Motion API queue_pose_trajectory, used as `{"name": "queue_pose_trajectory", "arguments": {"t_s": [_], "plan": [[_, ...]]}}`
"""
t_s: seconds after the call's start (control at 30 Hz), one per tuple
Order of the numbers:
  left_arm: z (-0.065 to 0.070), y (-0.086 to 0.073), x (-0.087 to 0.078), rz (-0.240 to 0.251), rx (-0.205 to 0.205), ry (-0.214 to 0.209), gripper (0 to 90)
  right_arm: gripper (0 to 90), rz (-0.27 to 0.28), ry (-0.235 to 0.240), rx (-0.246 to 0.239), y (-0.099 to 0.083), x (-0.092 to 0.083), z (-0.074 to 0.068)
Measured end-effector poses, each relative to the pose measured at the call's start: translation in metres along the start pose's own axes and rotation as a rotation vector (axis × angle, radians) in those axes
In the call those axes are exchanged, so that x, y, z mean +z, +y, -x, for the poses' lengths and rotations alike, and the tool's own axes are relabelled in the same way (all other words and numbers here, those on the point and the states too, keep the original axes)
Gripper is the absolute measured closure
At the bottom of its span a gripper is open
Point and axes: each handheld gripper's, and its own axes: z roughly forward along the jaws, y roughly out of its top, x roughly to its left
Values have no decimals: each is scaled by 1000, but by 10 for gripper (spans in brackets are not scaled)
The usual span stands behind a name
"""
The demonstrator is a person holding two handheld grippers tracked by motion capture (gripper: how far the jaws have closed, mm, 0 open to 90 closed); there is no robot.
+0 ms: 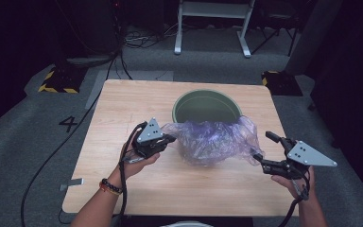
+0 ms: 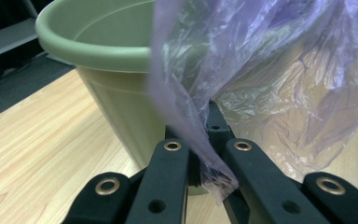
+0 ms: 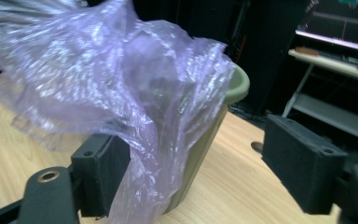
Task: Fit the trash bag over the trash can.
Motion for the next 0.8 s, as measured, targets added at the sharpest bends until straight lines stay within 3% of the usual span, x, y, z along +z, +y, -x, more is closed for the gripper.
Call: {"name": "queue_pose_trajectory", "arguments": {"t_s": [0.1,0.2,0.4,0.5,0.6,0.67,0.7,0.77,0.8], "plan": [[-2,1,-1,1,-8,12,894,239,-14,6,-41,4,-4,-2],[-5,1,-2,1,-14,22,894,293,-22,11,-37,4,-7,1],[-9,1,-3,-2,-18,33,896,664,-44,-22,-29,-1,-16,14],[-11,0,-4,-10,-22,42,896,722,-33,-22,-9,-3,-19,19],[-11,0,-4,-9,-24,37,896,613,-24,-25,-3,-3,-21,21],[-9,2,-5,-7,-16,29,896,409,-12,-30,-13,0,-21,18],[-8,2,-5,-7,-12,24,896,359,-5,-30,-22,4,-20,14],[-5,4,-4,-11,-2,19,896,349,13,-17,-45,10,-20,9],[-4,5,-4,-12,3,20,896,406,24,-5,-63,13,-19,6]]}}
